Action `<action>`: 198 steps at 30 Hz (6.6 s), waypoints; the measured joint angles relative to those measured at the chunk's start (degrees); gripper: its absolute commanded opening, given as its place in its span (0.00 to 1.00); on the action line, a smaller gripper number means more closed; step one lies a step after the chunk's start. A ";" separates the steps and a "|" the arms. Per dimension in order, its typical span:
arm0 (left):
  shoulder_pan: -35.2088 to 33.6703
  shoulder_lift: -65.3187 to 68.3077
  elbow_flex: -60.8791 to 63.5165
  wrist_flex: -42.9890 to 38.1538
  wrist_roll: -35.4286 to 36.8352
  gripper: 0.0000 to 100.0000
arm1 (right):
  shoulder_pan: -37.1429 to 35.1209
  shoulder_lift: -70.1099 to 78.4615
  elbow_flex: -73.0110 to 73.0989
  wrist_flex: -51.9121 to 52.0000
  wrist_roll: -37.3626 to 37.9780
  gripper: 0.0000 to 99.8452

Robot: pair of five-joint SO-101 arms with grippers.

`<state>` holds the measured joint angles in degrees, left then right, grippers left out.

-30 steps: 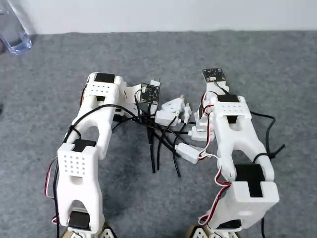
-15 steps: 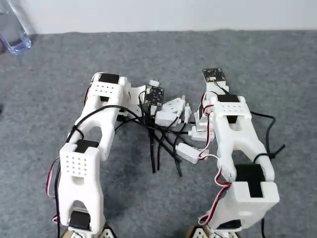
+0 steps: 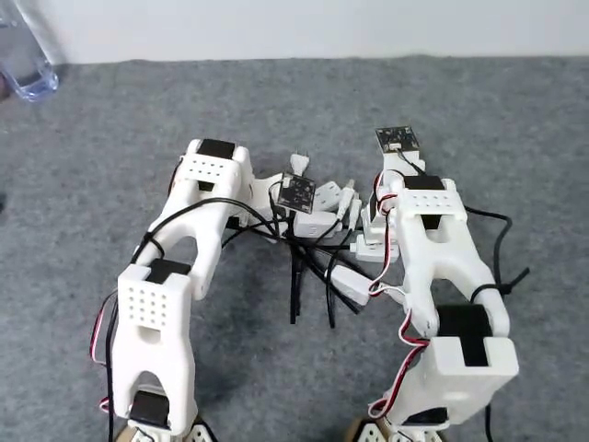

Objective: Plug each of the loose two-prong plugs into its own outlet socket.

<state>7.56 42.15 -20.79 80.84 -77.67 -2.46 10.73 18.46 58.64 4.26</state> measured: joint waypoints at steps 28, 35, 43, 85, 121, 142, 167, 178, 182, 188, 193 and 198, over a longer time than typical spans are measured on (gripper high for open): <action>-9.85 -29.10 0.26 16.88 17.49 0.05 | -1.93 0.53 -1.41 4.13 7.30 0.35; -21.45 -36.48 2.73 16.88 45.27 0.05 | -2.29 -7.21 -4.13 21.45 12.84 0.35; -32.09 -36.92 29.01 1.76 53.27 0.05 | -10.90 -20.13 -4.40 34.29 15.74 0.35; -31.56 -36.92 56.97 -25.49 65.23 0.05 | -13.27 -3.69 7.56 15.38 27.60 0.02; -52.04 -100.84 99.69 -25.49 52.48 0.06 | -54.51 -26.46 -23.82 37.63 31.47 0.01; -80.62 -102.59 102.24 -32.70 50.02 0.15 | -54.77 27.60 -78.51 33.85 31.56 0.39; -77.63 -102.59 102.68 -32.79 50.02 0.15 | -46.51 14.77 -97.41 41.85 22.86 0.48; -44.40 -102.59 95.12 -32.79 50.02 0.15 | -24.00 -20.48 -53.89 42.02 22.86 0.48; -31.12 -102.59 90.46 -32.79 50.02 0.15 | -10.73 -28.66 -35.69 42.02 22.42 0.48; -13.10 -102.59 86.07 -32.70 50.02 0.15 | 3.69 -33.05 -9.23 38.77 19.08 0.48; -3.69 -98.64 79.65 -26.46 47.30 0.15 | 5.27 -34.64 10.99 26.64 15.56 0.48; -2.11 -86.33 68.75 -21.71 46.07 0.15 | 3.43 -34.81 24.62 13.19 10.29 0.48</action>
<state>5.45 -44.18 47.96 59.12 -31.60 0.97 -24.09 43.08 71.82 14.55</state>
